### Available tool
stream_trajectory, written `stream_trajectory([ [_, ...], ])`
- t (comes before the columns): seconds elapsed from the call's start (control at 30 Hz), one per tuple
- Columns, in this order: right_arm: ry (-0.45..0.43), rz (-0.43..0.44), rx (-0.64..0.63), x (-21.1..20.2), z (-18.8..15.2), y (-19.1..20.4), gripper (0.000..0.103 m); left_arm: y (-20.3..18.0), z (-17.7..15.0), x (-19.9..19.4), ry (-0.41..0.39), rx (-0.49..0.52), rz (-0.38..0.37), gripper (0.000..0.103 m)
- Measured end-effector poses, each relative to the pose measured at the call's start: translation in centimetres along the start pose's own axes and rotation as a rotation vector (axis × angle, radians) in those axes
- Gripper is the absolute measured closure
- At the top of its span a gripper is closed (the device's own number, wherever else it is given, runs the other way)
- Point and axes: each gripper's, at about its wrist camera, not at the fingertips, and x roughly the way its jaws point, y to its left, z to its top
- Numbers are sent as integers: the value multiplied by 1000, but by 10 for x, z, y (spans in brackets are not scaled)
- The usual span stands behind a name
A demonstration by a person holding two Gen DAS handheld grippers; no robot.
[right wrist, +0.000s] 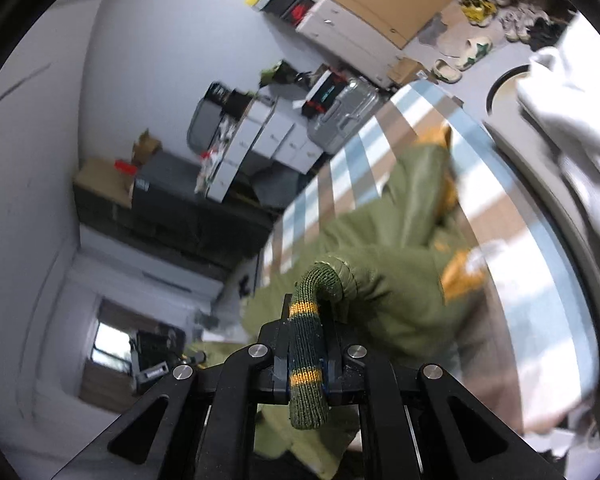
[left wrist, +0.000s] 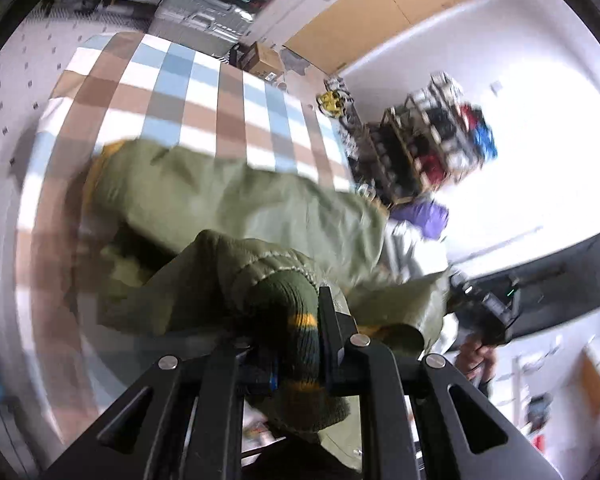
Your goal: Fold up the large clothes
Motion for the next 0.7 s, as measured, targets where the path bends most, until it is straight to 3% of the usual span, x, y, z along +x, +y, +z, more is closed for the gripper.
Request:
stream_trajectory([
  [0.13,-6,-39,112,33,55,-7,95,27,57,11,-2,-127,0,93],
  [0.3,5,-108,278,89,122,-51,95,102,104,32,-6,-327,-23,92],
  [0.5,69,-185,365,149,159,-112,95,153,118,66,40,-450,-32,90],
  [0.67,114,-131,393,163,162,-140,93,149,115,58,84,-458,-57,89],
  [0.7,118,-110,366,160,163,-138,89,144,113,54,90,-447,-47,88],
])
